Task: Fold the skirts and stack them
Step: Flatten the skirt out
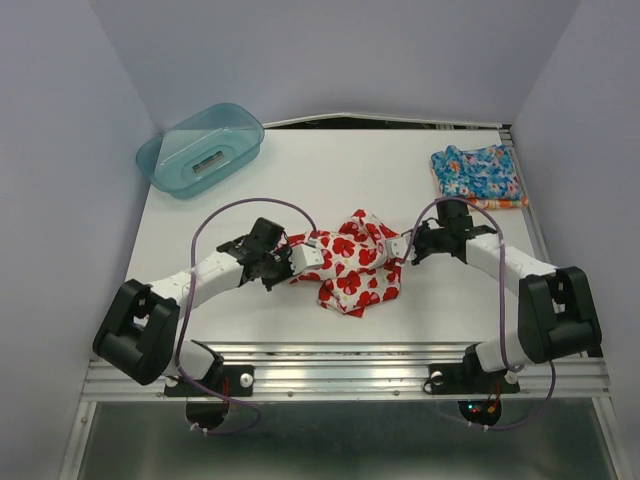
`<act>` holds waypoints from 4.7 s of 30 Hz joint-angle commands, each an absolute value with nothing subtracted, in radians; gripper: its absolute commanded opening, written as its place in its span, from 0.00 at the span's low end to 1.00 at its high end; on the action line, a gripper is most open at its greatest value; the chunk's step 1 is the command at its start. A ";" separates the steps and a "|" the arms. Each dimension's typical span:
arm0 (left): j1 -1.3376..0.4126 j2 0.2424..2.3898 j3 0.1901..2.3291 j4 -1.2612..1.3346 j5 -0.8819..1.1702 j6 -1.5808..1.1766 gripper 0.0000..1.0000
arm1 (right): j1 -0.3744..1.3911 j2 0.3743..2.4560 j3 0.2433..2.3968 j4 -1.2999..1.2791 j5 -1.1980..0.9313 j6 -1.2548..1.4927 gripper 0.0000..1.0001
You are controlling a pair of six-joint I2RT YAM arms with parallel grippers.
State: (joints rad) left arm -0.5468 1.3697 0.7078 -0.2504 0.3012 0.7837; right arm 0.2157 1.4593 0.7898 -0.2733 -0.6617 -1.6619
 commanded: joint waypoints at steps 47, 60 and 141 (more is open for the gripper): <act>-0.497 1.197 1.342 -0.394 0.113 0.823 0.00 | 0.138 1.450 1.645 -0.699 -0.621 -1.099 0.60; -0.846 1.103 0.914 -0.826 0.489 0.977 0.00 | 0.147 1.496 1.494 -0.916 -0.626 -1.141 0.98; 0.066 1.775 1.322 -0.798 0.561 0.738 0.00 | 0.663 1.498 1.035 -0.312 -0.474 -0.801 0.01</act>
State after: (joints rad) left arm 0.0608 1.8881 1.2835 -0.7544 0.5465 0.7029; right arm 0.6624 1.6581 0.9443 -0.1627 -0.4412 -0.7856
